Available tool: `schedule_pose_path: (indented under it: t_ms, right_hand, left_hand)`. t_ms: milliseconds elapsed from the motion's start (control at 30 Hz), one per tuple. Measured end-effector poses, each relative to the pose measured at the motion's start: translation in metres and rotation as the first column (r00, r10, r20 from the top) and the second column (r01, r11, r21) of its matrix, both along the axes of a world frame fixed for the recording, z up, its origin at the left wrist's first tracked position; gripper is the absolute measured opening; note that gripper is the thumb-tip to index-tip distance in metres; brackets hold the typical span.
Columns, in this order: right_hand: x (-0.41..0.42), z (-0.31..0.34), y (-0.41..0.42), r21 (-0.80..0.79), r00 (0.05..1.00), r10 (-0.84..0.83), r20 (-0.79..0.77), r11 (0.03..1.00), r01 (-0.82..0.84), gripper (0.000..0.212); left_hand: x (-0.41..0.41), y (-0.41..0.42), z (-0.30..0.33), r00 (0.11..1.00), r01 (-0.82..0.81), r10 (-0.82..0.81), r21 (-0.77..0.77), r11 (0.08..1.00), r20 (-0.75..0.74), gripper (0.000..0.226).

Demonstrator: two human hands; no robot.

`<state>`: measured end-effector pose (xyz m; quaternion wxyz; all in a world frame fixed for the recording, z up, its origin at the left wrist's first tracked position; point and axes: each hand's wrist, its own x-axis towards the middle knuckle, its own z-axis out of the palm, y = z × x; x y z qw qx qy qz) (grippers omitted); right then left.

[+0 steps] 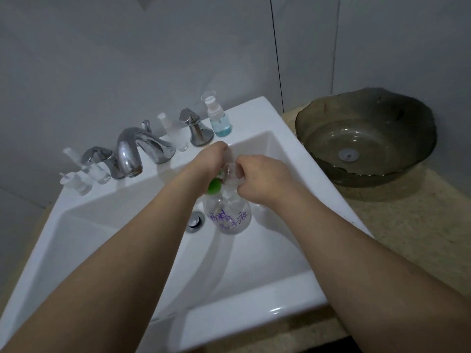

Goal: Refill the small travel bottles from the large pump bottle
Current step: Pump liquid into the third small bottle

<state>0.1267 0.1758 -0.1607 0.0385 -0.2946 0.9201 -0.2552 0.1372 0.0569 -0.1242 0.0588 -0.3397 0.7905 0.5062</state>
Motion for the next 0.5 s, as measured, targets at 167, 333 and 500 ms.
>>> schedule_pose_path:
  t_ms: [167, 333, 500]
  right_hand:
    - [0.001, 0.000, -0.001, -0.014, 1.000, 0.008, 0.010, 1.000, -0.007, 0.023]
    - [0.003, 0.006, 0.000, -0.095, 1.000, 0.019, 0.014, 0.995, -0.017, 0.023]
    - [0.004, 0.007, 0.000, -0.099, 1.000, 0.023, 0.018, 0.995, -0.021, 0.024]
  left_hand:
    - [0.008, -0.001, 0.006, 0.998, 0.019, -0.017, -0.021, 1.000, 0.063, 0.035]
    - [0.007, 0.000, 0.026, 0.998, 0.047, -0.044, -0.090, 0.995, 0.035, 0.035]
    - [0.008, 0.006, 0.033, 0.990, 0.126, -0.112, -0.191, 0.974, 0.083, 0.034]
